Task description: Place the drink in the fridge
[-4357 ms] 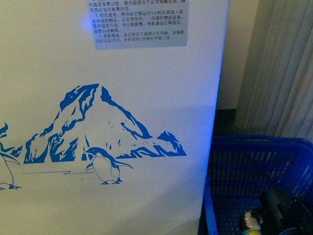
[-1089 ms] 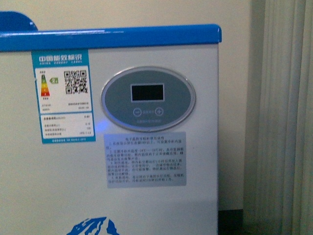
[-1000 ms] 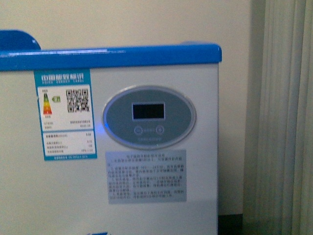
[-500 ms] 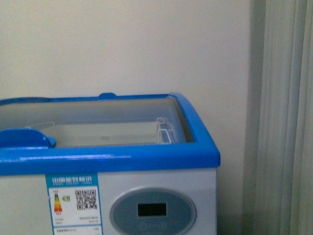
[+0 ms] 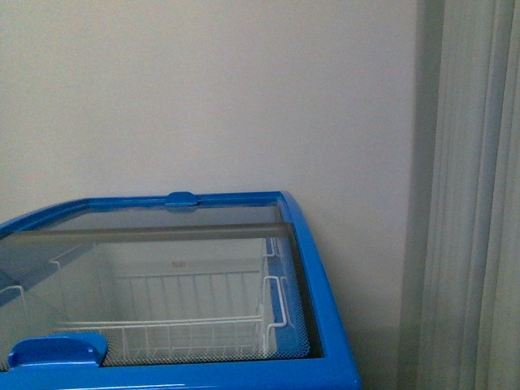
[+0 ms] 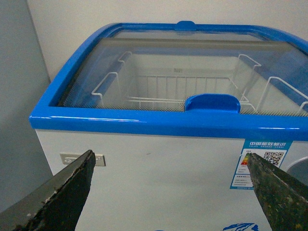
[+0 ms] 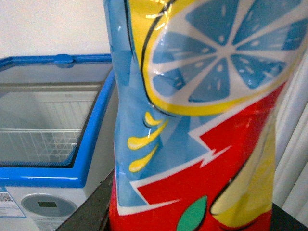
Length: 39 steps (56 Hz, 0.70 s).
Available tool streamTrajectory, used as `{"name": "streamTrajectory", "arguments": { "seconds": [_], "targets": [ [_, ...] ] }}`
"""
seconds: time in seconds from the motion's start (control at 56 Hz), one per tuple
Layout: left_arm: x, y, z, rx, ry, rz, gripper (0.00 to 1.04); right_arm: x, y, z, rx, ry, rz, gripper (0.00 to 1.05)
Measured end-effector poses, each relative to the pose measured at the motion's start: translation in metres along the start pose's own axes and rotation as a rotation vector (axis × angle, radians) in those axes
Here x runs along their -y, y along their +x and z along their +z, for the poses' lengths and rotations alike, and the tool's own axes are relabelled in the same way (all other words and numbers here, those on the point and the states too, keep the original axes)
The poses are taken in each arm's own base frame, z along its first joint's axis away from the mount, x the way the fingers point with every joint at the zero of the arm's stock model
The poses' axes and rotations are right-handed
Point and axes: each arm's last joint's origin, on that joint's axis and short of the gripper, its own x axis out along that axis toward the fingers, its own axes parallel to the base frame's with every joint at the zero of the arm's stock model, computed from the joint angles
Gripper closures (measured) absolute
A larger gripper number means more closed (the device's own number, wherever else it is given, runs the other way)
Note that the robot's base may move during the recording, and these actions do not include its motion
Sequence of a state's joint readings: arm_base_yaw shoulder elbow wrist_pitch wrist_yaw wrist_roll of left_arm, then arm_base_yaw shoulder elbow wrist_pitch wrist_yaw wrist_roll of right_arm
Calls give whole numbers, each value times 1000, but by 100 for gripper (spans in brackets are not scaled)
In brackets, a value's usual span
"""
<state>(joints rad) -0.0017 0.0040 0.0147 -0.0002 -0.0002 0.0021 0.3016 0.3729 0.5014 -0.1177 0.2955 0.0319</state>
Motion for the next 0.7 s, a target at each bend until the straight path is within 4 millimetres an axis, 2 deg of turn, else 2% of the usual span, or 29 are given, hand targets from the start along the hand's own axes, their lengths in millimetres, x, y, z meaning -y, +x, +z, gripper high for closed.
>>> {"name": "streamTrajectory", "arguments": {
  "seconds": [0.571,0.696],
  "targets": [
    [0,0,0,-2,-3,-2,8,0,0,0,0,0,0,61],
    [-4,5,-2,-131,-80,-85,8,0,0,0,0,0,0,61]
  ]
}}
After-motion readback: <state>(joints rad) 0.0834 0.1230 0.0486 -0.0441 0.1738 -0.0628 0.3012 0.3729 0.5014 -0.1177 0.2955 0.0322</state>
